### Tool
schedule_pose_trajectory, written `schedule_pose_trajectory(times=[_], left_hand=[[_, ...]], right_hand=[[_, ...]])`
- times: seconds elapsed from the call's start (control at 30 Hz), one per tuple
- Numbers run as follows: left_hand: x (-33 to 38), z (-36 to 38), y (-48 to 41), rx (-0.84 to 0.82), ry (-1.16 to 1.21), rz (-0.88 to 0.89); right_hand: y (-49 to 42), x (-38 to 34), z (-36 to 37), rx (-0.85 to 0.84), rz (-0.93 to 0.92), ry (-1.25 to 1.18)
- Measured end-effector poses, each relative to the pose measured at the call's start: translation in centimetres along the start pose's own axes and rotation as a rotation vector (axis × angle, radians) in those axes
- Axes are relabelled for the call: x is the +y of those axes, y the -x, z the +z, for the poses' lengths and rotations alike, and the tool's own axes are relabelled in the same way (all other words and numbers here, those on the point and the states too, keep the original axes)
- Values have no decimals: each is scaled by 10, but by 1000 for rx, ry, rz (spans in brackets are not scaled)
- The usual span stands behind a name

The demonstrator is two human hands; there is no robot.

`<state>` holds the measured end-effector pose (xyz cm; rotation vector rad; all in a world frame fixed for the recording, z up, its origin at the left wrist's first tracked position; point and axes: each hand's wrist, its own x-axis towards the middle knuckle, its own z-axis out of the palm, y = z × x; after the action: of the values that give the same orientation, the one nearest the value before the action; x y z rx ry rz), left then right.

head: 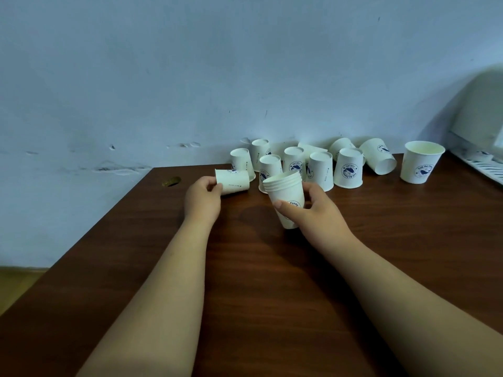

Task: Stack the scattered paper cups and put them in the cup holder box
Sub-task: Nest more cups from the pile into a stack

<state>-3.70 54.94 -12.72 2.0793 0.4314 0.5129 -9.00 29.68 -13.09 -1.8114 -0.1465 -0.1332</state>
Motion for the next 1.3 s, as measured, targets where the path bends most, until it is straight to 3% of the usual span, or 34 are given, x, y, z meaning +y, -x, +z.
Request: schedule_pose_trajectory(times=[0.2, 0.37, 0.53, 0.9, 1.07, 1.17, 1.3], left_hand=[[46, -36, 21, 87, 146, 266], [74, -43, 42, -110, -71, 538], [77, -32, 64, -283, -88, 653], [75, 0, 85, -302, -20, 511], [88, 6, 93, -325, 171, 396], [101, 26, 98, -324, 311, 274], [125, 67, 110, -426, 293, 207]], right_hand=[[2, -3, -1, -9, -4, 31], [6, -4, -2, -25, -18, 27], [8, -3, -3, -39, -33, 21], [14, 1, -11, 7, -25, 8], [19, -11, -25, 41, -47, 44], [21, -24, -52, 64, -24, 55], [32, -33, -116, 162, -27, 120]])
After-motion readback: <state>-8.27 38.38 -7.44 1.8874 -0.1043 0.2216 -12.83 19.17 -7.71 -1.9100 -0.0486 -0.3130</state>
